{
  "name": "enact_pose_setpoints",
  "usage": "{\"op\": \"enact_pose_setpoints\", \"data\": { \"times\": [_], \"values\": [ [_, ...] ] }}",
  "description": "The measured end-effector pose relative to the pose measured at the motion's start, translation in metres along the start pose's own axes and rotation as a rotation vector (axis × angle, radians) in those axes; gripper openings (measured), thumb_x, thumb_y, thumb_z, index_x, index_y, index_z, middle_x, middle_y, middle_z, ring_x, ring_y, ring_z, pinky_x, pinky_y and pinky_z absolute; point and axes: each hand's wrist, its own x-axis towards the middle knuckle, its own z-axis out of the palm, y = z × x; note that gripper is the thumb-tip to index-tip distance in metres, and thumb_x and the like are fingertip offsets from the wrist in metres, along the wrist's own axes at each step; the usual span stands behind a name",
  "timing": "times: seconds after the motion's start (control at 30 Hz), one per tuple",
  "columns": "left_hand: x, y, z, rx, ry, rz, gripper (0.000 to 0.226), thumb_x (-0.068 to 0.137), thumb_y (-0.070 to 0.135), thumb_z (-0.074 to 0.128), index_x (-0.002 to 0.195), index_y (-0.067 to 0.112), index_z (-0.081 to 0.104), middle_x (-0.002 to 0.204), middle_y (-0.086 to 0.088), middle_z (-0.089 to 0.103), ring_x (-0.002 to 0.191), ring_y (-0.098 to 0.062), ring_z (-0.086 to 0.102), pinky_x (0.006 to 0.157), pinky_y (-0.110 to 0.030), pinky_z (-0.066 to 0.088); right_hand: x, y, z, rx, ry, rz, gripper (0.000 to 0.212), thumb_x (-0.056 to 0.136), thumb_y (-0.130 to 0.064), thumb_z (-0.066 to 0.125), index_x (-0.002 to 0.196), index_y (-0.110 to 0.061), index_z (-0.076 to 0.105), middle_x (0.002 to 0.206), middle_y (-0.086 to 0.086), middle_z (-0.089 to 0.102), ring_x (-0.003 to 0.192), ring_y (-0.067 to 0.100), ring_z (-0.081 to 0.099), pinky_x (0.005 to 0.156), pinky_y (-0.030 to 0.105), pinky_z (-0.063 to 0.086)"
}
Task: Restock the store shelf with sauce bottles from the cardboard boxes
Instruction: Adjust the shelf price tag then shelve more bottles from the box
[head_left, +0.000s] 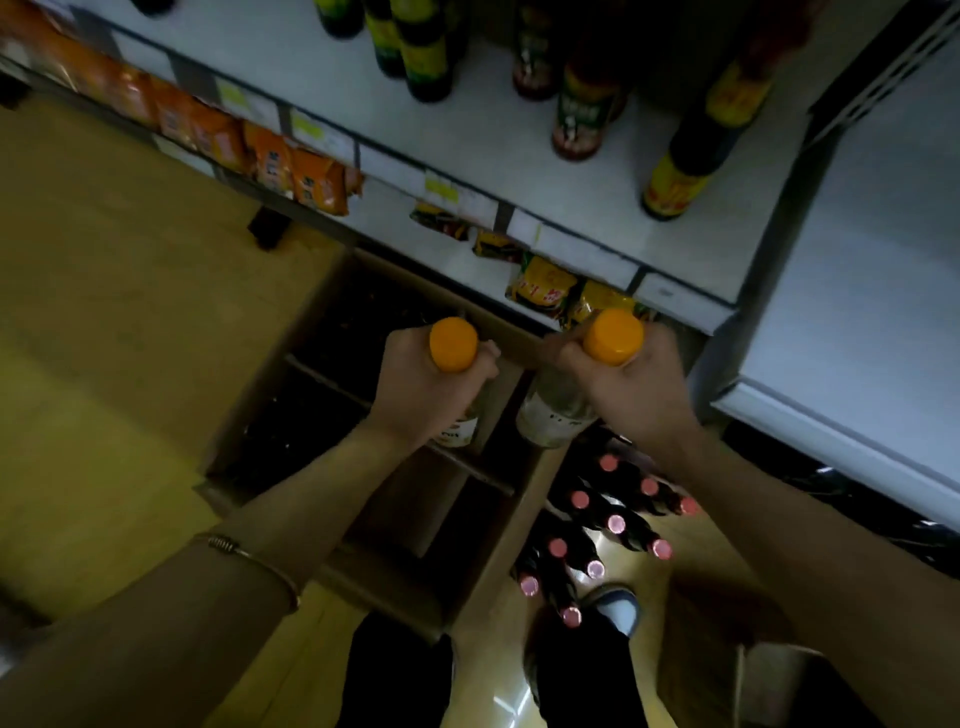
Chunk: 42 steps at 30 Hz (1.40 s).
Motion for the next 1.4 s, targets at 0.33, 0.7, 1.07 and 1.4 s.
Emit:
{"op": "enact_pose_setpoints", "data": {
  "times": [0.33,0.7,1.07,1.4],
  "values": [
    [-0.089,0.218,-0.073,-0.067,0.122,0.284,0.022,0.075,0.03,0.067,0.053,0.027,0.065,0.058,-0.005,0.068,0.06,-0.027,0.067,0.062,-0.042,0.055,-0.033,-0.221,-0.101,0.038,0.015,-0.28,0.043,0.067,-0.033,0.066,0.057,0.009,0.061,0.058,0.021,0.065,0.055,0.03,0.062,0.049,0.039,0.047],
    [-0.164,0.395,-0.096,0.017,0.105,0.517,0.027,0.07,0.019,0.069,0.044,0.026,0.064,0.055,-0.005,0.069,0.054,-0.024,0.067,0.059,-0.042,0.056,-0.114,-0.382,-0.211,0.055,0.115,-0.438,0.021,0.069,-0.023,0.067,0.051,-0.013,0.069,0.056,0.001,0.069,0.056,0.021,0.067,0.056,0.037,0.055],
    [-0.249,0.524,-0.079,-0.097,-0.142,0.76,0.027,0.072,0.007,0.068,0.046,0.009,0.063,0.054,-0.008,0.068,0.057,-0.025,0.068,0.059,-0.033,0.055,-0.241,-0.467,-0.317,0.087,0.39,-0.401,0.023,0.077,-0.003,0.067,0.055,0.003,0.064,0.054,0.007,0.068,0.068,0.041,0.067,0.065,0.046,0.056],
    [-0.325,0.611,0.007,-0.09,-0.53,0.906,0.02,0.063,0.017,0.063,0.046,0.008,0.065,0.054,-0.008,0.068,0.067,-0.035,0.064,0.072,-0.046,0.053,-0.353,-0.487,-0.415,-0.008,0.68,-0.375,0.027,0.081,-0.005,0.067,0.061,0.012,0.058,0.053,0.008,0.067,0.069,0.047,0.063,0.062,0.05,0.055]
  ]
}}
